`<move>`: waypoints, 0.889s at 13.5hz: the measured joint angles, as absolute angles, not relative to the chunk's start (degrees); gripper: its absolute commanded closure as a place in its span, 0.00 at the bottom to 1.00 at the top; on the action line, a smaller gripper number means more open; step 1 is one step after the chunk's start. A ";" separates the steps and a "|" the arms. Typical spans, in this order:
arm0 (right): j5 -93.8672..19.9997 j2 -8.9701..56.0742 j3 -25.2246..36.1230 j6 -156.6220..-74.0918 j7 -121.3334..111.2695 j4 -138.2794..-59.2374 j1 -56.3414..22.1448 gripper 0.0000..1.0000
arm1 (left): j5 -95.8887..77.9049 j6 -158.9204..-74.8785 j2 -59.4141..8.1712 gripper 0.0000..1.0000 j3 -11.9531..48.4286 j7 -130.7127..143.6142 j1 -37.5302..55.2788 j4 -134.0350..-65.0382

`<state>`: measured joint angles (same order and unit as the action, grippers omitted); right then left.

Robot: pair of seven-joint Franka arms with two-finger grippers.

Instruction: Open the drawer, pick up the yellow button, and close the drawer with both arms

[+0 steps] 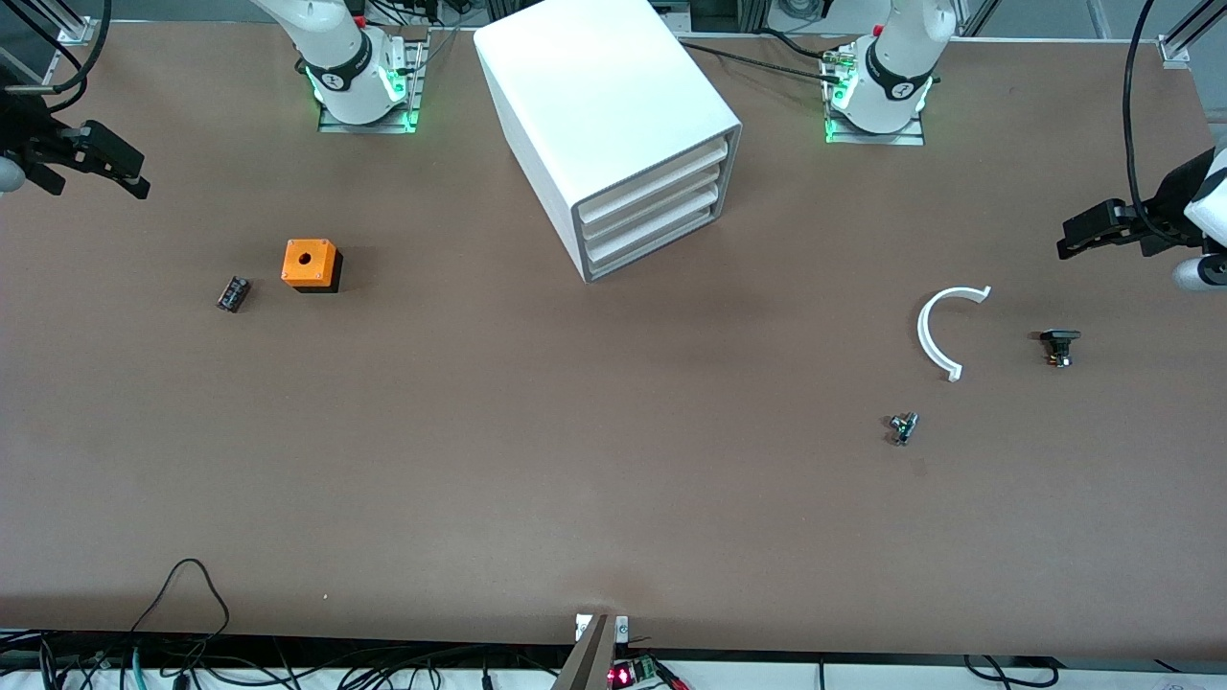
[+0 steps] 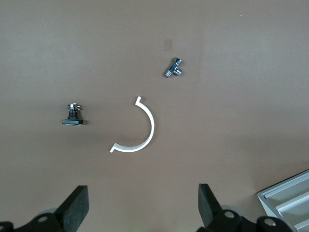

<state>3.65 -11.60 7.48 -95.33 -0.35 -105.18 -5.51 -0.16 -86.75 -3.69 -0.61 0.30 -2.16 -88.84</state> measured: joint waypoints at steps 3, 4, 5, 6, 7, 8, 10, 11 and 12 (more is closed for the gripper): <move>3.65 -11.52 7.40 -95.34 -0.36 -105.17 -5.43 0.00 | -0.16 -86.75 -3.69 0.00 -0.44 0.23 -2.13 -88.84; 3.65 -11.11 7.16 -95.33 -0.35 -105.08 -4.94 0.00 | -0.16 -86.75 -3.69 0.00 -0.41 0.23 -2.13 -88.84; 3.65 -10.22 6.25 -95.40 -0.36 -104.49 -3.59 0.00 | -0.16 -86.75 -3.68 0.00 -0.41 0.23 -2.14 -88.84; 3.65 -8.99 5.08 -95.38 -0.37 -103.31 -2.04 0.00 | -0.16 -86.75 -3.69 0.00 -0.41 0.23 -2.14 -88.84; 3.65 -7.82 4.21 -95.15 -0.40 -102.04 -1.10 0.00 | -0.16 -86.75 -3.68 0.00 -0.41 0.23 -2.14 -88.84; 3.65 -6.97 3.72 -94.79 -0.40 -101.05 -0.75 0.00 | -0.16 -86.75 -3.68 0.00 -0.42 0.23 -2.14 -88.83; 3.65 -6.30 3.42 -94.28 -0.40 -100.12 -0.73 0.00 | -0.16 -86.75 -3.67 0.00 -0.45 0.23 -2.15 -88.83; 3.65 -6.29 3.41 -94.12 -0.40 -100.03 -0.73 0.00 | -0.16 -86.75 -3.67 0.00 -0.45 0.23 -2.15 -88.83; 3.65 -6.28 3.41 -94.06 -0.40 -100.02 -0.71 0.00 | -0.16 -86.75 -3.67 0.00 -0.43 0.22 -2.15 -88.83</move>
